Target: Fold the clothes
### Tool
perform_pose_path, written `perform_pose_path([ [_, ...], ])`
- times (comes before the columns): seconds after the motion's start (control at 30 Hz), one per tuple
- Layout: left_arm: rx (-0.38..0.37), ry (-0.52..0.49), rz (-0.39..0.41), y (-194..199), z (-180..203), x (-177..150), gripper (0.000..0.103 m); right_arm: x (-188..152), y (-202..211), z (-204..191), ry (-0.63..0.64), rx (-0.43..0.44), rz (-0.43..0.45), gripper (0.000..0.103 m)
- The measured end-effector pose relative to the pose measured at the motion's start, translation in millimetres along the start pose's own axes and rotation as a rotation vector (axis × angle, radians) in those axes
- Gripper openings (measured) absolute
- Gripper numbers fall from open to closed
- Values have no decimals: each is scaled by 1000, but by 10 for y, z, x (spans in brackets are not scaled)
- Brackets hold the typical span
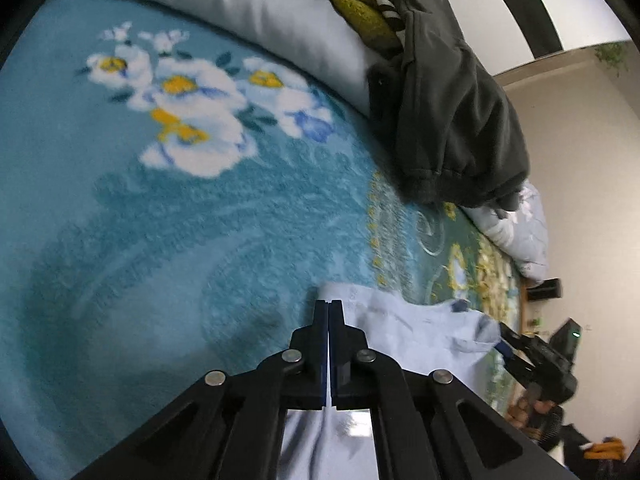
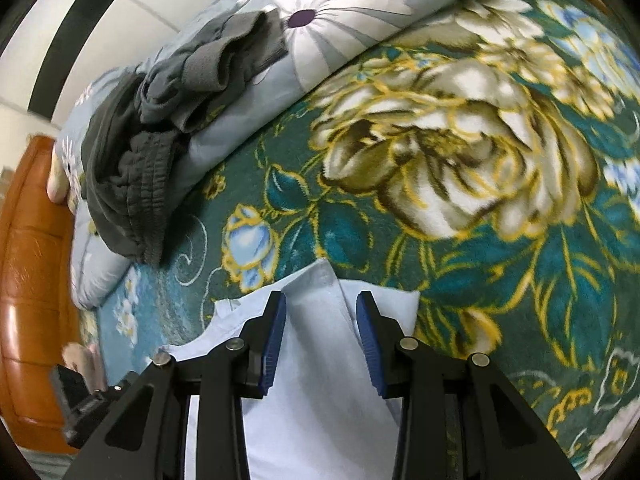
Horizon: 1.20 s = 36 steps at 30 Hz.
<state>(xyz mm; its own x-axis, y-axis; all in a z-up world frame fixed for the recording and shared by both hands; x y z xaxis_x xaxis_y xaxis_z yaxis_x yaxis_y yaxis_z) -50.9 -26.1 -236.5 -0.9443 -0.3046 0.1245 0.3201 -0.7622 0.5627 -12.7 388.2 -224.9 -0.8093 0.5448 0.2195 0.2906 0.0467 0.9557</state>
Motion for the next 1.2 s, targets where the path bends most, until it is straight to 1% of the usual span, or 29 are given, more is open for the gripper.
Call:
perform_pose_path([
  [0.03, -18, 4, -14, -13, 20, -33, 1, 16, -35, -24, 26, -20, 0, 38],
  [0.1, -10, -19, -45, -60, 62, -117, 1, 44, -106, -56, 67, -60, -2, 38],
  [0.2, 57, -85, -103, -163, 78, -246, 3, 62, -185, -142, 92, -67, -17, 38],
  [0.27, 101, -123, -138, -210, 69, -318, 5, 54, -226, -245, 130, -73, -27, 38],
  [0.3, 115, -135, -151, -235, 67, -350, 6, 44, -258, -279, 150, -92, -39, 38],
  [0.37, 118, -142, -154, -254, 67, -383, 8, 24, -307, -297, 171, -123, -47, 38],
  [0.47, 104, -145, -141, -249, 59, -398, 7, 9, -330, -289, 167, -137, -49, 37],
  [0.5, 101, -146, -137, -256, 56, -398, 6, 3, -324, -285, 168, -144, -51, 34],
  [0.53, 101, -155, -125, -245, 67, -388, 6, -3, -318, -280, 169, -151, -53, 15],
  [0.57, 100, -166, -111, -230, 82, -375, 0, -8, -310, -277, 170, -158, -54, 7],
  [0.6, 77, -174, -79, -181, 136, -327, 0, -4, -280, -284, 170, -152, -48, 6],
  [0.63, 48, -182, -42, -121, 200, -270, 0, 23, -205, -285, 163, -139, -23, 4],
  [0.7, 0, -195, 32, 18, 311, -161, 0, 98, -37, -268, 138, -116, 36, 4],
  [0.73, -5, -190, 56, 69, 309, -123, 0, 155, 67, -221, 114, -115, 75, 3],
  [0.77, -6, -183, 75, 110, 296, -88, 0, 192, 106, -181, 103, -124, 93, 3],
  [0.8, 6, -156, 75, 107, 215, -86, 0, 210, 110, -137, 96, -129, 95, 3],
  [0.87, 38, -100, 64, 58, 40, -108, 0, 194, 14, -58, 85, -157, 66, 3],
  [0.93, 45, -63, 45, 2, -49, -141, 0, 151, -97, 18, 66, -183, 36, 3],
  [1.0, 39, -68, 37, -5, -30, -148, 0, 93, -210, 70, 39, -194, 8, 3],
  [1.07, 33, -78, 30, -7, 0, -152, 0, 97, -267, 92, 16, -182, 1, 3],
  [1.13, 29, -83, 25, 6, 40, -181, 1, 109, -218, 73, 14, -160, 7, 4],
  [1.2, 24, -91, 22, 19, 92, -217, 1, 133, -87, 79, 13, -134, 29, 6],
])
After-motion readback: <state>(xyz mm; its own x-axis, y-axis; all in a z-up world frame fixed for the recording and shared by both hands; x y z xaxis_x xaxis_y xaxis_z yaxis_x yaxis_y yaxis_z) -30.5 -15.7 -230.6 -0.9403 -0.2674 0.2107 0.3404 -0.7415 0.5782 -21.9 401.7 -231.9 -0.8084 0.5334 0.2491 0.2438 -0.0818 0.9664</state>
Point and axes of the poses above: each gripper's, at about its wrist camera, not at the fingertips, and y roughly against the way its jaws point, z to its right, x to its top, the point moved 8 cm from there along -y, roughly the way its jaws point, and after that the axes turned 14 degrees about -x, right-handed, at the moved point
